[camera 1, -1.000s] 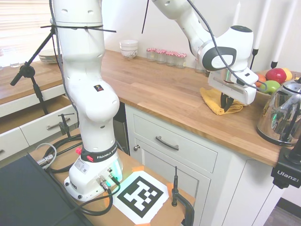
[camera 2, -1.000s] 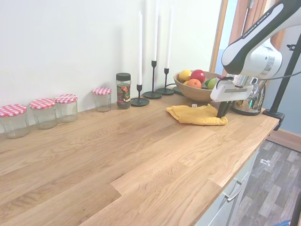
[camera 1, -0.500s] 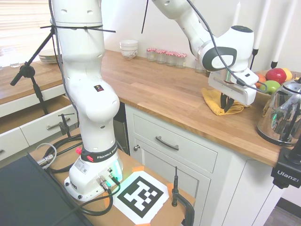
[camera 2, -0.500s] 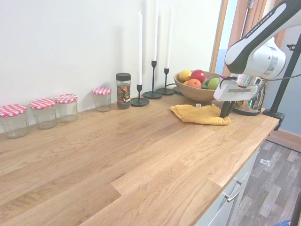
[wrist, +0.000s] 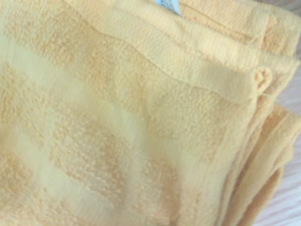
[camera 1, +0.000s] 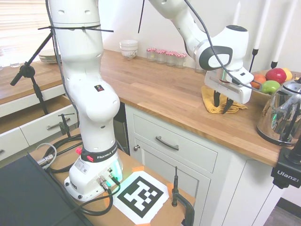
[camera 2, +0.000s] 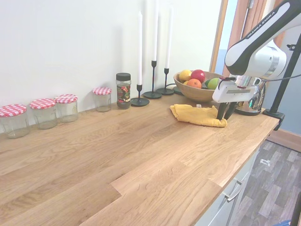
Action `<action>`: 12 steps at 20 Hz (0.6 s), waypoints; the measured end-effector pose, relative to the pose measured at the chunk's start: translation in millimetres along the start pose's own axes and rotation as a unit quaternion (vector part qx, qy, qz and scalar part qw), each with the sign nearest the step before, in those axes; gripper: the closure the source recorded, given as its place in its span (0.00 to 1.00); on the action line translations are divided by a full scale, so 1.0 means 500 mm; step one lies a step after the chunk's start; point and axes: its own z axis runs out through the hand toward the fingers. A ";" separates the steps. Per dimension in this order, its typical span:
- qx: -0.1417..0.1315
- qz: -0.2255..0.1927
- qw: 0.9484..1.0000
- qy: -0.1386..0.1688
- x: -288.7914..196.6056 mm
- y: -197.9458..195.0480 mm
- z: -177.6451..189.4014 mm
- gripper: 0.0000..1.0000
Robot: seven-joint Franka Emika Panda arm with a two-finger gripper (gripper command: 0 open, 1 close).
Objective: Wipe the counter
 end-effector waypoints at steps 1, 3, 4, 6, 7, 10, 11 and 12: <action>0.000 0.000 1.000 0.000 -0.002 0.001 -0.001 0.00; -0.001 0.000 1.000 0.001 -0.006 0.002 -0.004 0.00; -0.002 0.001 1.000 0.002 -0.007 0.002 -0.006 0.00; -0.002 0.001 1.000 0.006 -0.011 -0.001 -0.014 0.00; -0.002 0.000 1.000 0.008 -0.013 -0.004 -0.019 0.00; 0.001 0.001 1.000 0.014 -0.024 -0.010 -0.038 0.00; 0.003 0.001 1.000 0.017 -0.027 -0.010 -0.046 0.00; 0.005 0.001 1.000 0.020 -0.029 -0.009 -0.056 0.00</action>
